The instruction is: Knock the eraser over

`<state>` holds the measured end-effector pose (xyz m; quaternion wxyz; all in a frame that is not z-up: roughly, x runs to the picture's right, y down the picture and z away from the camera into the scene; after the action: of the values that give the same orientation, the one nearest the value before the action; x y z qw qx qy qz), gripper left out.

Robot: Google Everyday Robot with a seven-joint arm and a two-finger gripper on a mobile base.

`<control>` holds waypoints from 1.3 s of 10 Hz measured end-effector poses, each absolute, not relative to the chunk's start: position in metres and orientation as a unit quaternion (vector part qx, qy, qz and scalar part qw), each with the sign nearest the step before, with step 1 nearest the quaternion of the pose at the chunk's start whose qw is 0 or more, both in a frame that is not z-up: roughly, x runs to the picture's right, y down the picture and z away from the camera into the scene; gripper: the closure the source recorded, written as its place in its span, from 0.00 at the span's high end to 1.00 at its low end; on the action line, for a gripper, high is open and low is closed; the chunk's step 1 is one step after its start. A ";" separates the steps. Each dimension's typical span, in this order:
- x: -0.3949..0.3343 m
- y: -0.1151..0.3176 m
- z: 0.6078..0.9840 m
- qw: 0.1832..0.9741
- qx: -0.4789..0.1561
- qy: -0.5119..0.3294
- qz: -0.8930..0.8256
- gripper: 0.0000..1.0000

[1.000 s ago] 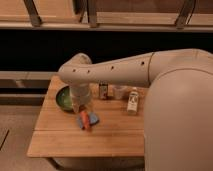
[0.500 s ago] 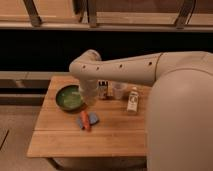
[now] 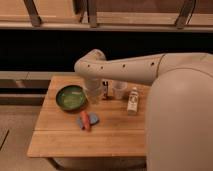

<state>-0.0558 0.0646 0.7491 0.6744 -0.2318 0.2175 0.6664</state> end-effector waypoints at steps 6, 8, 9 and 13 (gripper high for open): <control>-0.013 0.060 0.825 0.665 -0.234 0.253 0.663 0.00; -0.016 0.054 0.851 0.673 -0.244 0.247 0.653 0.00; -0.021 0.052 0.865 0.680 -0.254 0.243 0.643 0.00; -0.029 0.027 0.902 0.737 -0.238 0.208 0.598 0.00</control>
<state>-0.0290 0.0271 0.9019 0.7366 -0.2382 0.2082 0.5977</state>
